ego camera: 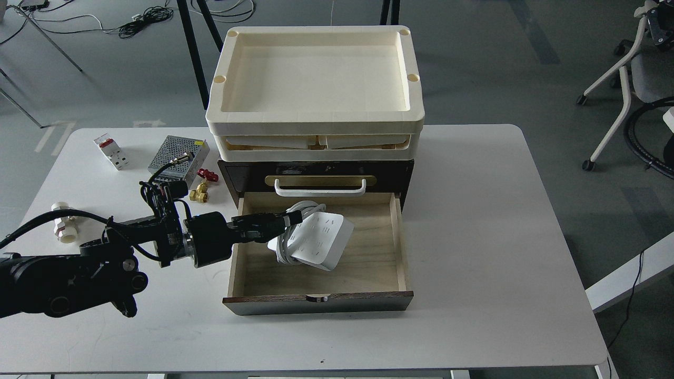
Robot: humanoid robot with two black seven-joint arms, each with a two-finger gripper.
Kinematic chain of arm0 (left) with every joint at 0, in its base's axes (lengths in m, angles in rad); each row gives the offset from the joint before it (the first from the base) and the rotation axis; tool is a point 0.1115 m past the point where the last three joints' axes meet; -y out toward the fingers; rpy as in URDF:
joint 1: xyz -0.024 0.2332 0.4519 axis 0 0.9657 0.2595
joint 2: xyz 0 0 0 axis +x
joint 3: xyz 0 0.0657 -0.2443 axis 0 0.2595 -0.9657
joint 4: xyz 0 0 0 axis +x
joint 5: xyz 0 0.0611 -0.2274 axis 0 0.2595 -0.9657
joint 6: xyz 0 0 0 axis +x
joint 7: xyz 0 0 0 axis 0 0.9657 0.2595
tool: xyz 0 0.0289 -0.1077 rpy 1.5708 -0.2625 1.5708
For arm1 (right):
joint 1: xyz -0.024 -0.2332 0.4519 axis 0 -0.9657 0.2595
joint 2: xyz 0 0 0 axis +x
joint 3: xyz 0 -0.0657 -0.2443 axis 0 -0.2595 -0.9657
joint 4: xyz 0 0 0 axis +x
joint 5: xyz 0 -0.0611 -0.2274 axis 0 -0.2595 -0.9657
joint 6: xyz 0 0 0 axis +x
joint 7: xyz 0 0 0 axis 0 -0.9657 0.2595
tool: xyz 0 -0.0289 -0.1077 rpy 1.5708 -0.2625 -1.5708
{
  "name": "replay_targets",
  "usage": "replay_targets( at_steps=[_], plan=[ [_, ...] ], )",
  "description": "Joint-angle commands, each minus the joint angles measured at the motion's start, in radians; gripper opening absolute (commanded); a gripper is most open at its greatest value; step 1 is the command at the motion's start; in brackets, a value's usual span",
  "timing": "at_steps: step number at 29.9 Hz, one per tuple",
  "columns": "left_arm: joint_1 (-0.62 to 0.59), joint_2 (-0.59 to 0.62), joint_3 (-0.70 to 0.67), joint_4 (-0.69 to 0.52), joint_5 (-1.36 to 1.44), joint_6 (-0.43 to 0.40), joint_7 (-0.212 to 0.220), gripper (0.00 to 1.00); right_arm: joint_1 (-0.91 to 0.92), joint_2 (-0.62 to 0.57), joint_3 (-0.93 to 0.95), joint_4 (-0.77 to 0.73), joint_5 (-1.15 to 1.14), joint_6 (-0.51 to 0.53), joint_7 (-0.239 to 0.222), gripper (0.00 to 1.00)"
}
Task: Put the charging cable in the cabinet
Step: 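Lower the power strip into the drawer and open the left gripper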
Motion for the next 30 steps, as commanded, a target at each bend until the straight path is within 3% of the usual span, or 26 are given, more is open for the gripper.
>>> replay_targets(
  at_steps=[1, 7, 15, 25, 30],
  plan=[
    [0.006, -0.018, 0.000, 0.027, 0.001, 0.001, 0.000, 0.05, 0.000, -0.001, 0.000, 0.000, 0.000, 0.000, 0.000, 0.99],
    [0.015, -0.049, 0.000, 0.087, 0.001, 0.001, 0.000, 0.08, 0.000, -0.004, 0.000, 0.000, 0.000, 0.000, 0.001, 0.99],
    [0.019, -0.052, 0.000, 0.081, -0.001, -0.008, 0.000, 0.37, 0.000, -0.006, 0.000, -0.002, 0.000, 0.000, 0.001, 0.99],
    [0.014, -0.014, -0.004, 0.053, 0.002, -0.014, 0.000, 0.51, -0.002, -0.006, 0.000, -0.002, 0.000, 0.000, 0.001, 0.99],
    [0.012, 0.072, -0.017, -0.019, -0.002, -0.091, 0.000, 0.57, -0.008, -0.006, 0.001, -0.002, 0.000, 0.000, 0.001, 0.99]
  ],
)
